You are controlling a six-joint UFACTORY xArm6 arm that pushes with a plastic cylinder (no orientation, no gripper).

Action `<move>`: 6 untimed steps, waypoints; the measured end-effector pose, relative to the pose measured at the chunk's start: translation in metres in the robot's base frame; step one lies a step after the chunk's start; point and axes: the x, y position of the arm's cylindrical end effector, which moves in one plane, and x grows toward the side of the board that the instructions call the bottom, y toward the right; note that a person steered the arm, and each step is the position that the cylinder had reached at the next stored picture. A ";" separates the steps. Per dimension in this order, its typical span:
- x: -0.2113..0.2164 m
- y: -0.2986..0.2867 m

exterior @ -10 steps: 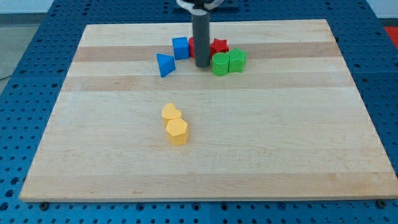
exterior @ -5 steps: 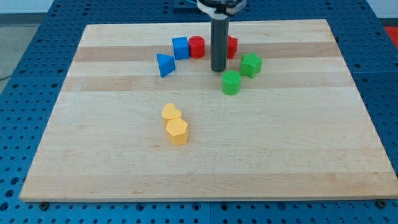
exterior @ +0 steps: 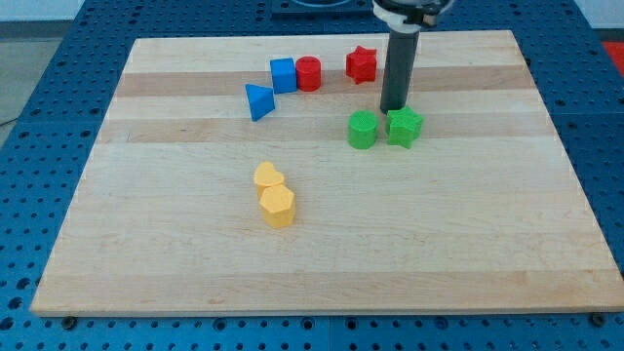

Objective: Move the green circle and the green star to the center of the board

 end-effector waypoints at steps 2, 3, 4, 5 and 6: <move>-0.018 0.077; 0.006 0.091; 0.029 0.057; 0.046 0.003; 0.045 -0.014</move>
